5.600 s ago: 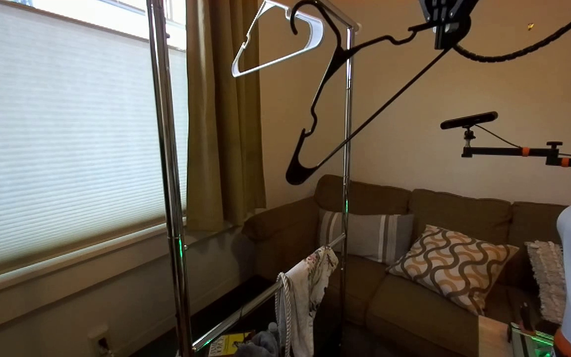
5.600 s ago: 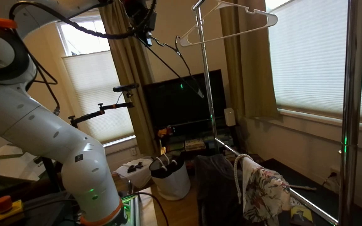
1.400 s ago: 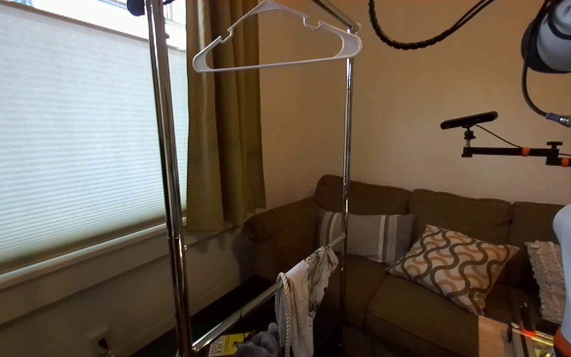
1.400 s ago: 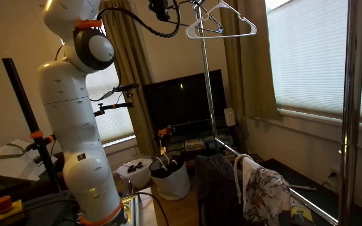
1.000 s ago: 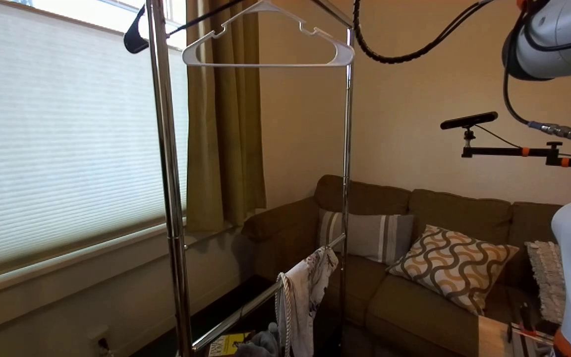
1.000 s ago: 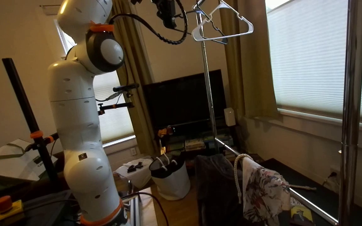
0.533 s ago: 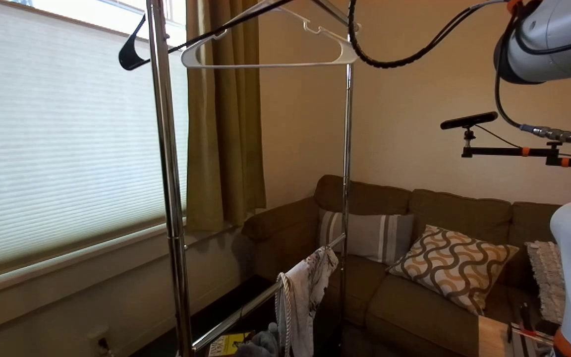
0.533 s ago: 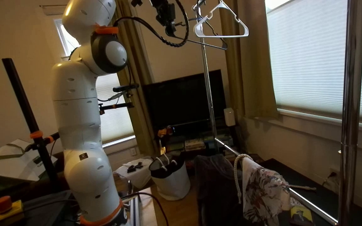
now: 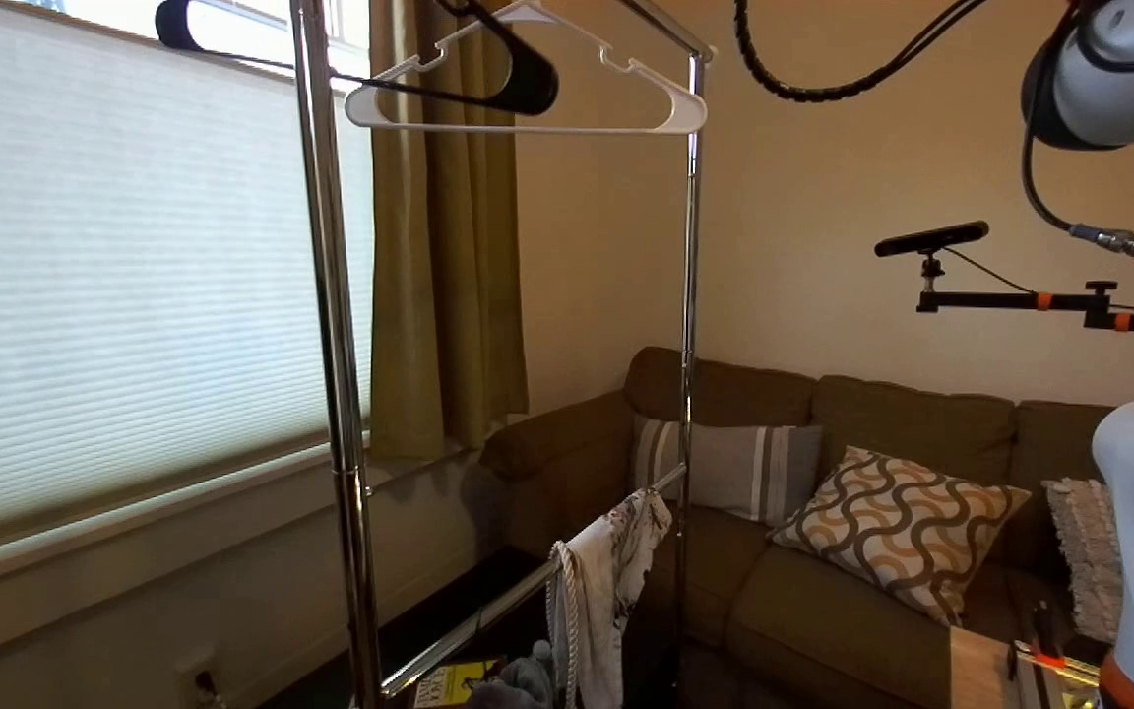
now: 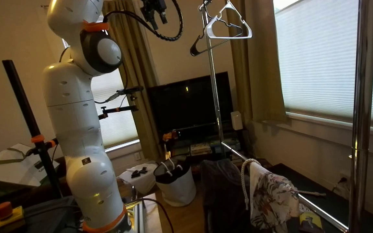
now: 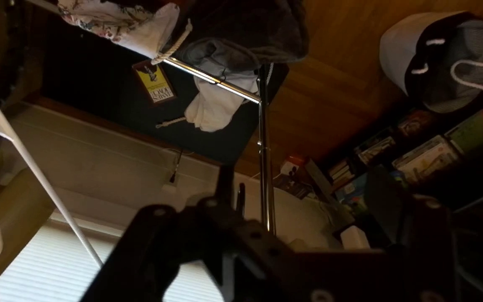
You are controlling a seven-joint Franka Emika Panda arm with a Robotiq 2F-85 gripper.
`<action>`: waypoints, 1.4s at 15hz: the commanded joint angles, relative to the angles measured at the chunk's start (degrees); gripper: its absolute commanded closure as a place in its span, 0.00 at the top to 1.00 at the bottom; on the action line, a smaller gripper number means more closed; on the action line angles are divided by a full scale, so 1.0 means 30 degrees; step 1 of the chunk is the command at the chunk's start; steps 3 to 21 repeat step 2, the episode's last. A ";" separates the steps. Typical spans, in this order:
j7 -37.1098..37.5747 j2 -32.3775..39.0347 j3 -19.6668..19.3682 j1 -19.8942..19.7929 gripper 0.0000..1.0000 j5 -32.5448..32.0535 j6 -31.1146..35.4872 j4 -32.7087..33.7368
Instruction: Move the black hanger from the right to the left on the top rod
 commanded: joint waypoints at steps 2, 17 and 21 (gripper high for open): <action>0.0664 -0.0725 0.0047 0.0004 0.94 0.0628 -0.0425 -0.0311; 0.0664 -0.0725 0.0047 0.0004 0.94 0.0628 -0.0425 -0.0311; 0.0664 -0.0725 0.0047 0.0004 0.94 0.0628 -0.0425 -0.0311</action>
